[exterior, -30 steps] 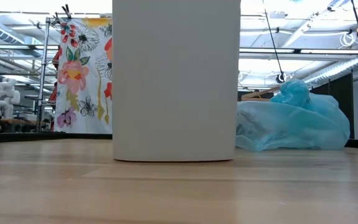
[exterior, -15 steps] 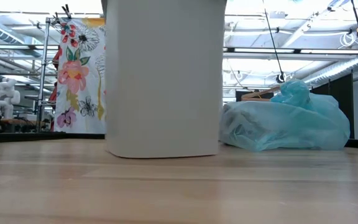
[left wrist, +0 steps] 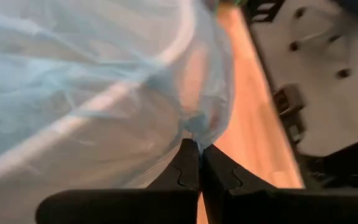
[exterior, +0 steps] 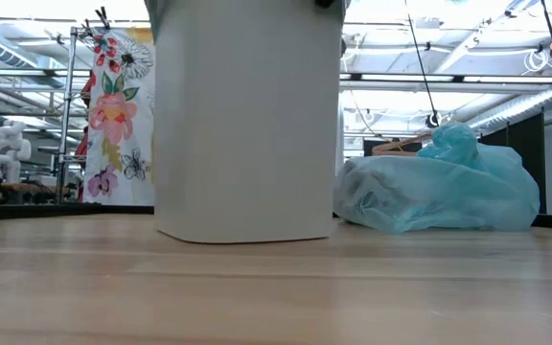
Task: Place trash/remove bag and relplace
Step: Insert the new blue trash bag into the white trash bin
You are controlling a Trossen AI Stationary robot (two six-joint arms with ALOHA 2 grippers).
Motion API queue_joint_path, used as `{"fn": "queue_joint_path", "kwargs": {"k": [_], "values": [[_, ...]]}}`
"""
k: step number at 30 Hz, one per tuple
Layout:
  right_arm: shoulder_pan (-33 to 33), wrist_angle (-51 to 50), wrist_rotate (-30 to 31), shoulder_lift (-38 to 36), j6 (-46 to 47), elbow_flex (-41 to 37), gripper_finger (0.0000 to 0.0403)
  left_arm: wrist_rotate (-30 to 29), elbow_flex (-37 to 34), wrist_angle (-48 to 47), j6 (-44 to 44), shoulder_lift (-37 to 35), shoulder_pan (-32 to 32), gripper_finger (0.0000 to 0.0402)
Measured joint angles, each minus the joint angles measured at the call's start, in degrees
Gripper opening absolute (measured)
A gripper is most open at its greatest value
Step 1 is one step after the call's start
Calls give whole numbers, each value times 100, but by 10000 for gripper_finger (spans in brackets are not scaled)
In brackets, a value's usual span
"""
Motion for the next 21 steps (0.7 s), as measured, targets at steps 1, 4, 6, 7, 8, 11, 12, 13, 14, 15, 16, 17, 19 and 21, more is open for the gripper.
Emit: {"fn": "queue_joint_path", "kwargs": {"k": [1, 4, 6, 7, 8, 11, 12, 13, 14, 15, 16, 17, 19, 21], "values": [[0, 4, 3, 0, 23, 0, 0, -117, 0, -42, 3, 37, -25, 4], [11, 4, 29, 52, 111, 0, 0, -318, 0, -26, 2, 138, -76, 4], [21, 35, 28, 103, 198, -25, 0, -374, 0, -22, 4, 150, -91, 4], [49, 46, 24, 110, 264, -67, 0, -374, 0, -20, 16, 150, -98, 4], [81, 57, 24, 111, 332, -130, 0, -376, 0, -17, 21, 151, -105, 4], [186, 205, -68, 108, 534, -417, 0, -425, -19, 8, 56, 157, -115, 4], [240, 237, -1, 119, 643, -479, 0, -425, -57, 70, 57, 157, -117, 4], [295, 263, 18, 111, 725, -545, 0, -435, -119, 129, 54, 157, -115, 4], [339, 259, 33, 99, 809, -601, 0, -436, -214, 224, 43, 155, -116, 4], [394, 245, 81, 97, 883, -636, 0, -434, -328, 354, 15, 152, -123, 4], [455, 249, 165, 106, 950, -643, 0, -427, -449, 468, -18, 142, -149, 4], [504, 272, 205, 109, 1000, -644, 0, -412, -543, 505, -73, 139, -169, 4], [580, 228, 218, 106, 1055, -609, 0, -368, -614, 558, -145, 139, -198, 4], [653, 295, 279, 68, 1069, -597, 0, -355, -632, 574, -153, 130, -224, 4]]}}
